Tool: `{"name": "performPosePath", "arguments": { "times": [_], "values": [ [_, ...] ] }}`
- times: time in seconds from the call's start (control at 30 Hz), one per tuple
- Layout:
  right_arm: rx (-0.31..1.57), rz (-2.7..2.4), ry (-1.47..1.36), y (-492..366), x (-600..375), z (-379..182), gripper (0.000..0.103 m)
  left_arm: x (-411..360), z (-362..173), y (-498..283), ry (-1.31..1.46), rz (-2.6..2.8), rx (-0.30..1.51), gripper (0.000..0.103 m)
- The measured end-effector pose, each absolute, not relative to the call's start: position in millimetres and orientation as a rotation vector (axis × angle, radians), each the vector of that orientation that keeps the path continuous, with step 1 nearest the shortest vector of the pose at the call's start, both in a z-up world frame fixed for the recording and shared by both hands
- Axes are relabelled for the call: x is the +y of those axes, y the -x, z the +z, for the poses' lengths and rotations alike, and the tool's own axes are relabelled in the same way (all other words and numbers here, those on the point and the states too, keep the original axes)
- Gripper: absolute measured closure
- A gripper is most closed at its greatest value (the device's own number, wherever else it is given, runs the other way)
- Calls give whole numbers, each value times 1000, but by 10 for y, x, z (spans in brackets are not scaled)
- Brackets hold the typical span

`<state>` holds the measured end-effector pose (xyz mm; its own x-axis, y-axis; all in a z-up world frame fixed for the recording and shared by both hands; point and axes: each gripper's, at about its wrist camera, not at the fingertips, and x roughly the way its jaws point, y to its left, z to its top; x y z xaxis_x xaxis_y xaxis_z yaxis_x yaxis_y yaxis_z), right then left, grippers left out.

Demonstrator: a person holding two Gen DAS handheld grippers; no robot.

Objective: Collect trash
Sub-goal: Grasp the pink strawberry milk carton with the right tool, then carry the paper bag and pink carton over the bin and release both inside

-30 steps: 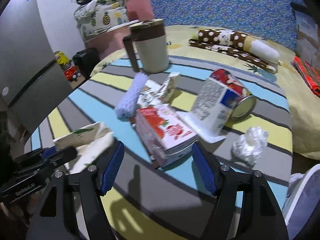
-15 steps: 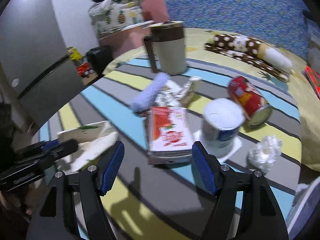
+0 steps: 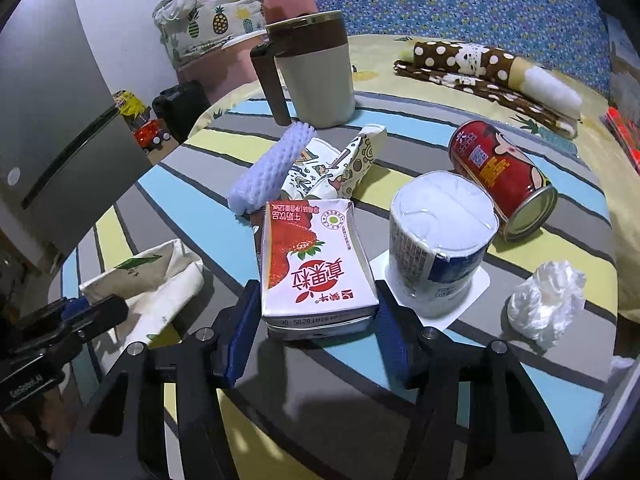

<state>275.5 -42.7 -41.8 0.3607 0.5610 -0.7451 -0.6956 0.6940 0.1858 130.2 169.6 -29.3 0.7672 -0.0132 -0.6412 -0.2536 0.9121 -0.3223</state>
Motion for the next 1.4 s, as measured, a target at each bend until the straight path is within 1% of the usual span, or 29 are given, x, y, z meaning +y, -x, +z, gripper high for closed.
{"name": "performPosePath", "arguments": {
  "times": [0.2, 0.43, 0.83, 1.4],
  "values": [
    [832, 799, 195, -2556, -536, -275, 47, 1632, -283, -1308, 398, 128, 695, 73],
    [809, 766, 154, -2323, -888, -152, 47, 1471, -199, -1267, 374, 99, 689, 73],
    [784, 688, 63, -2070, -1507, -72, 47, 898, -49, -1146, 324, -1, 704, 73],
    [749, 566, -27, -1939, -2044, -51, 47, 210, 150, -1142, 238, -134, 717, 73]
  ]
}}
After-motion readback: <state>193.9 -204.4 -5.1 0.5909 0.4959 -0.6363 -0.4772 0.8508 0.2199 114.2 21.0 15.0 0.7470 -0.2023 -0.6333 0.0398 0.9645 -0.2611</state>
